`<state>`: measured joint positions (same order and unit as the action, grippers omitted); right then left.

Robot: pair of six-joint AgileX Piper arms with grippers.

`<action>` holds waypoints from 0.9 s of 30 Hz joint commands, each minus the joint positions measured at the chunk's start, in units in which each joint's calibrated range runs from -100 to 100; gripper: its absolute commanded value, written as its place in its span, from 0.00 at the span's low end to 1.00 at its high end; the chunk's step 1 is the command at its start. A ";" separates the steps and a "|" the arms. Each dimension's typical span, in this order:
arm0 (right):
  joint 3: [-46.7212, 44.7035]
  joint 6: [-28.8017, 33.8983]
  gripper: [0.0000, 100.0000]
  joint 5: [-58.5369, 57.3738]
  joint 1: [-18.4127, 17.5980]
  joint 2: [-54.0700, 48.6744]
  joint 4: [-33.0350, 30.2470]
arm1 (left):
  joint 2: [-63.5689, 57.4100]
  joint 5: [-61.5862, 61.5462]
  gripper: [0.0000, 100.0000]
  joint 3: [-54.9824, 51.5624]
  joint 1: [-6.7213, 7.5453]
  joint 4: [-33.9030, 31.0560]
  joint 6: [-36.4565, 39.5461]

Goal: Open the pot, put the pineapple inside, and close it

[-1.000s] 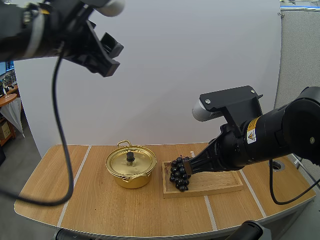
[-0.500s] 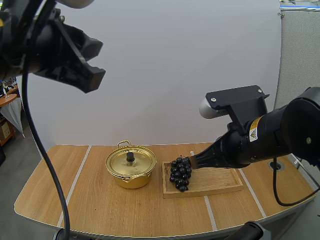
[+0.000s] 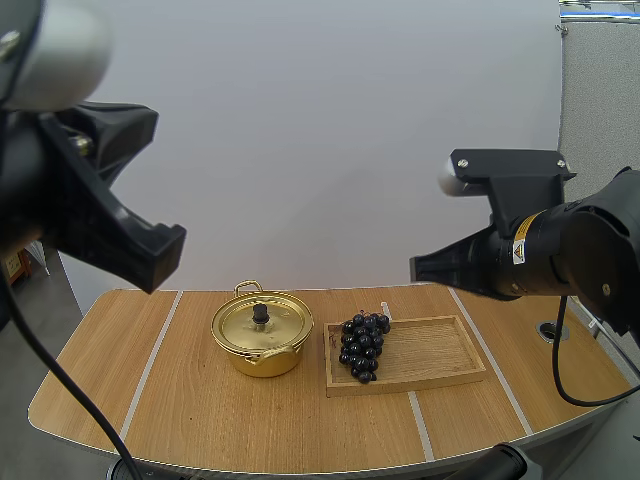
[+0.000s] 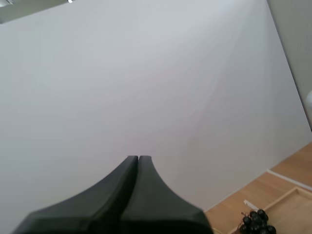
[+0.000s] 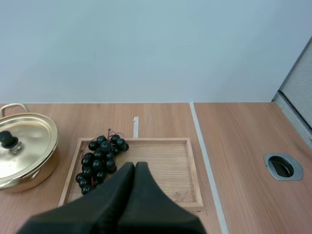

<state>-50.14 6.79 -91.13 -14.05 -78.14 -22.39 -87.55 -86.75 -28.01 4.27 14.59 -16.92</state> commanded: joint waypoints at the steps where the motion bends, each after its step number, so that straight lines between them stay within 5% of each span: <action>1: -0.06 6.41 0.00 5.14 0.47 -4.87 -8.70 | -7.57 14.13 0.00 -7.49 0.13 -0.19 5.97; 13: -0.06 6.41 0.00 23.08 1.29 -21.86 -11.35 | -8.47 21.00 0.00 -13.43 -0.27 -0.54 11.37; 22: 0.14 6.67 0.00 29.37 9.13 -21.86 -5.95 | -12.45 30.07 0.00 -22.96 -2.73 -1.19 15.89; 27: 0.14 6.67 0.00 33.70 13.68 -21.86 -1.15 | -12.45 31.10 0.00 -25.92 -2.90 -1.19 16.44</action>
<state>-50.18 13.28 -64.40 -6.16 -99.62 -30.16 -98.96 -59.30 -49.49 2.00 13.41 -2.22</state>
